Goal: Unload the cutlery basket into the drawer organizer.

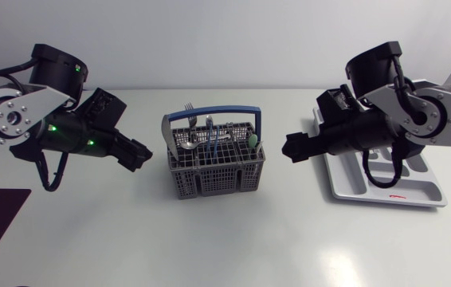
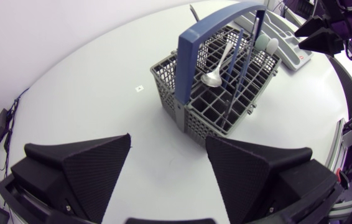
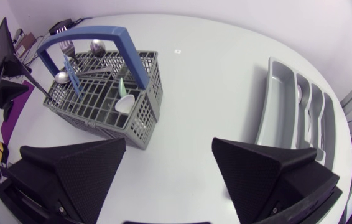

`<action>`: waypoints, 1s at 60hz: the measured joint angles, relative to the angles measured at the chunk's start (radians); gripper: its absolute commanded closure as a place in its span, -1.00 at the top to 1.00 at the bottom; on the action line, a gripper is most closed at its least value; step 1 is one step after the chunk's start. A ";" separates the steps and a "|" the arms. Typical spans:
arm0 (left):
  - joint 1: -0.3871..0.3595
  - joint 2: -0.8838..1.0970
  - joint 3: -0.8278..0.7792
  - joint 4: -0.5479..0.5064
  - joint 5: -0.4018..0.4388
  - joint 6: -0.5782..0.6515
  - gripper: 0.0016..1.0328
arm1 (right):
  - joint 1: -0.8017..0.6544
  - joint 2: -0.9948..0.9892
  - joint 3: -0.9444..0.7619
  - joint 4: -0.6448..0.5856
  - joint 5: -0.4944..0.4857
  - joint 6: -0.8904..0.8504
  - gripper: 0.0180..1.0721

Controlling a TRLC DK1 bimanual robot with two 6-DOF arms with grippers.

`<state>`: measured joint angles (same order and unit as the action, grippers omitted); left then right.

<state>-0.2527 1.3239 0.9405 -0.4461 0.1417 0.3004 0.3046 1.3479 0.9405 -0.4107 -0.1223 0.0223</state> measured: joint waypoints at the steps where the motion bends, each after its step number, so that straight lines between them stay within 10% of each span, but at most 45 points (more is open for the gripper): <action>1: -0.002 -0.003 0.001 -0.006 0.000 0.000 0.72 | 0.000 -0.001 0.001 -0.013 0.000 0.000 0.90; 20: -0.045 -0.032 0.023 -0.035 -0.006 0.000 0.72 | 0.009 -0.001 0.134 -0.223 -0.111 0.005 0.90; 33: -0.045 -0.044 0.023 -0.035 -0.008 0.000 0.72 | 0.105 0.002 0.170 -0.231 0.049 0.017 0.90; 60: -0.043 -0.063 0.003 -0.032 -0.008 0.000 0.72 | 0.138 0.116 0.248 -0.283 -0.003 0.243 0.91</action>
<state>-0.2955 1.2610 0.9440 -0.4782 0.1333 0.3004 0.4431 1.4643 1.1889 -0.6937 -0.1257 0.2657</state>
